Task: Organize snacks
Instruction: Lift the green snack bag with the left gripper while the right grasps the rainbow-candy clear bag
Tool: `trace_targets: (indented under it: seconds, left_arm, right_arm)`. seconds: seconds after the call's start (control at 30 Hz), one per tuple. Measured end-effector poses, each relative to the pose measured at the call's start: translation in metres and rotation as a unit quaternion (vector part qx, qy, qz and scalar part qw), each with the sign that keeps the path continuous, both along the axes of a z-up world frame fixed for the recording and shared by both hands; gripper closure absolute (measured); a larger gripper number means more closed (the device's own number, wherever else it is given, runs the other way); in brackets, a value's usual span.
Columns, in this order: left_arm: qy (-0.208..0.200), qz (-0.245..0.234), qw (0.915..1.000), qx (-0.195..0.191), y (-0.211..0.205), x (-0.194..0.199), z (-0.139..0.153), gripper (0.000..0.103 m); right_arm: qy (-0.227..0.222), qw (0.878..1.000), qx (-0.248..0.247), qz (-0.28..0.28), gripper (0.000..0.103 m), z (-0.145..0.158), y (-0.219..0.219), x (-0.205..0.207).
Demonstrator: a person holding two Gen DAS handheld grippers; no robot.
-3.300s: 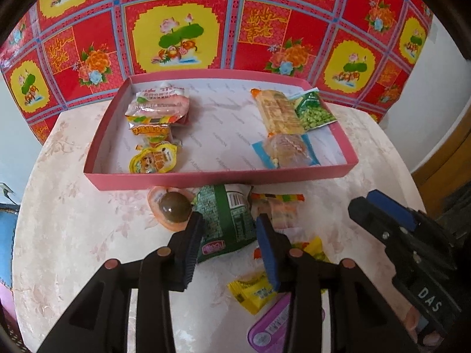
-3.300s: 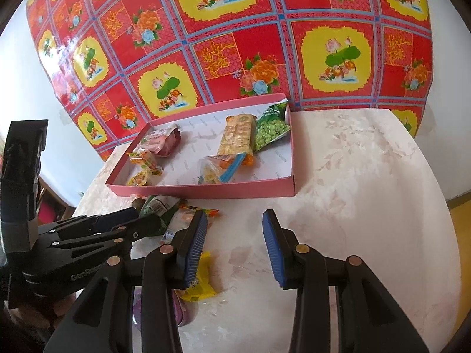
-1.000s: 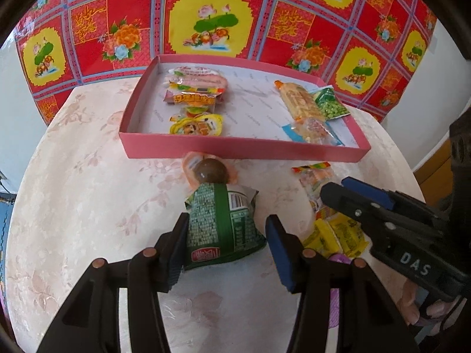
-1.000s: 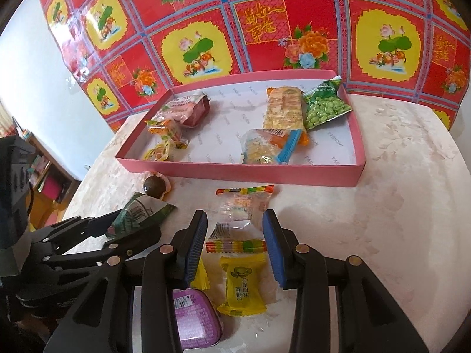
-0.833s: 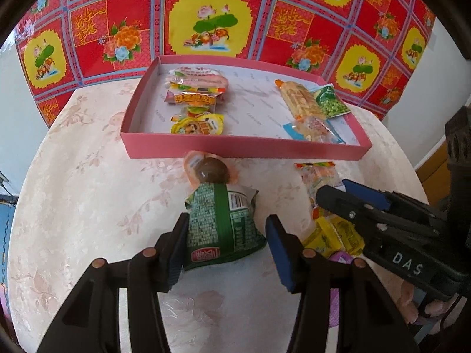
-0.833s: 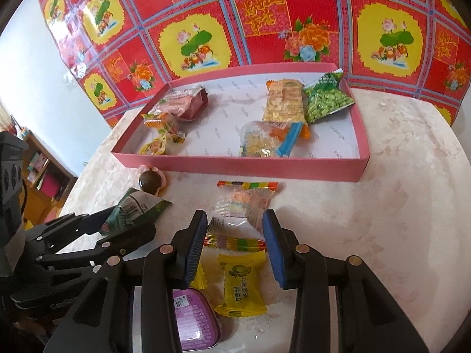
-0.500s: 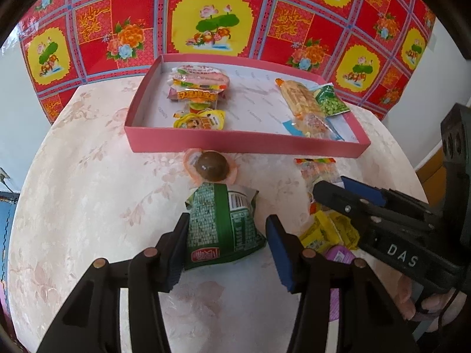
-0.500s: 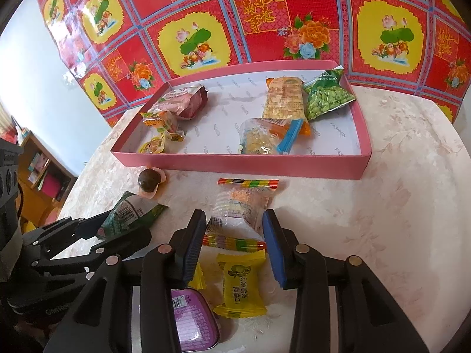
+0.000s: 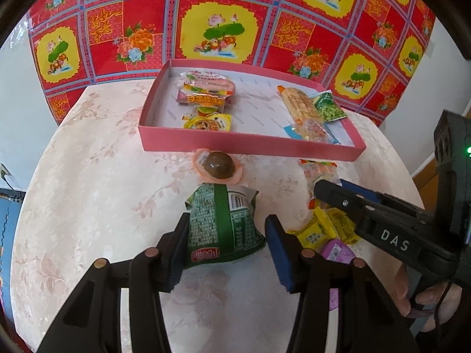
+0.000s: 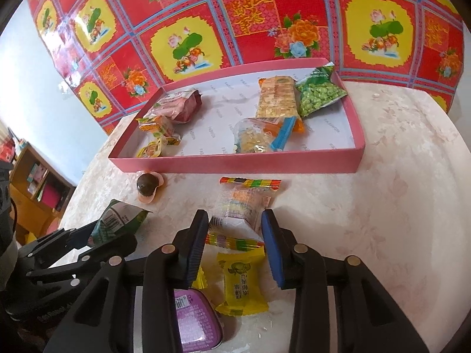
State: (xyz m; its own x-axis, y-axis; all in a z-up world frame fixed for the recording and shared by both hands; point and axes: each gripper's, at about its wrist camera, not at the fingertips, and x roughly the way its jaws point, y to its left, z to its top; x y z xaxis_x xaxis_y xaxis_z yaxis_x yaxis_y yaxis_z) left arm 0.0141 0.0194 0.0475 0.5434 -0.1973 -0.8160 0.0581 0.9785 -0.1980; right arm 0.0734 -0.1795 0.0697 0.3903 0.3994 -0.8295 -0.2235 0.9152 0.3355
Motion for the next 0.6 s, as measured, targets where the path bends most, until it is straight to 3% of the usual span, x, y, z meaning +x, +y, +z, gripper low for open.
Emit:
trace_targets:
  seconds: [0.17,0.6]
  left_arm:
    - [-0.011,-0.001,0.9999,-0.005,0.002,-0.004,0.006,0.050]
    - [-0.024,-0.001,0.9997,-0.007,0.004,-0.008,0.014,0.050]
  right_arm:
    - [-0.002,1.000,0.004,-0.013,0.071,0.004,-0.009,-0.003]
    - [-0.024,0.999,0.014,-0.023,0.073,0.021,-0.022,-0.012]
